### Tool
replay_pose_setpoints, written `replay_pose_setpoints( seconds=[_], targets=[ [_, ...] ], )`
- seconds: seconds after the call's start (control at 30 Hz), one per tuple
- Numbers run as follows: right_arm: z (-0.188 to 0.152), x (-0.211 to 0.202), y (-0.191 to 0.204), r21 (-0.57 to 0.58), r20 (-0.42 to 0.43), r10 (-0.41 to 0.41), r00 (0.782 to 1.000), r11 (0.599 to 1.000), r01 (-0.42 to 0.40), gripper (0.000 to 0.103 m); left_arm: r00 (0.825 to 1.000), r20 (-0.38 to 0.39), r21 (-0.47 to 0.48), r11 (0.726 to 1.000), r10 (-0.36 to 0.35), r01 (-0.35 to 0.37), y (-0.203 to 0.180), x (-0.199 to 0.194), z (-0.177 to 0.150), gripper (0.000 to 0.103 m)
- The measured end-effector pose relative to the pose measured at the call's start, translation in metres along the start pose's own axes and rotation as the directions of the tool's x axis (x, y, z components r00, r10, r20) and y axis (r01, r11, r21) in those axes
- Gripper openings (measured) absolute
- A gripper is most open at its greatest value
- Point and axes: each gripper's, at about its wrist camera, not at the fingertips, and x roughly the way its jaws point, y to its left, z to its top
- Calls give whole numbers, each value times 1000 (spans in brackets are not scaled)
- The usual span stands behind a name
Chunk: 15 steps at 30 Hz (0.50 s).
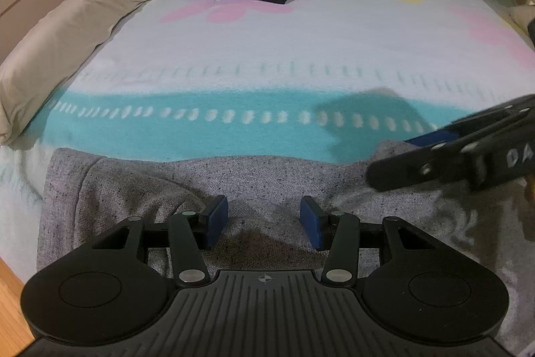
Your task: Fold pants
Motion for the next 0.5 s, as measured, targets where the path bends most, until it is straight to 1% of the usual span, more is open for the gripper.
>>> replay_pose_setpoints(
  seconds=[0.07,0.1,0.2,0.3,0.37,0.4,0.43,0.47,0.5],
  targets=[
    [-2,-5,-11,56,9,25,1000,998,-26,61,1000,0,2,1000,1,-1,0,0,0,46],
    [-3,-7,-15,71,8,19,1000,997,-20,60,1000,1,3,1000,0,0,0,0,0,46],
    [-6,-9,-22,84,-12,2,1000,996,-1,60,1000,1,5,1000,1,-1,-1,0,0,46],
    [-5,0,-24,95,-50,31,998,995,-27,60,1000,-1,4,1000,2,-2,-1,0,0,46],
    [-3,6,-22,92,-41,47,998,995,-43,59,1000,-2,0,1000,1,-1,0,0,1,46],
    [-1,8,-21,96,-25,43,999,995,-41,50,1000,0,-3,1000,-2,2,0,-2,2,46],
    [0,7,-20,94,-10,28,1000,995,-26,27,1000,3,-6,1000,-8,8,2,-4,2,46],
    [2,7,-19,88,7,-9,1000,996,8,14,1000,11,-8,1000,-19,19,5,-8,4,46],
    [3,5,-18,81,20,-52,998,995,50,11,999,28,-13,1000,-26,27,8,-12,4,46]
  ],
)
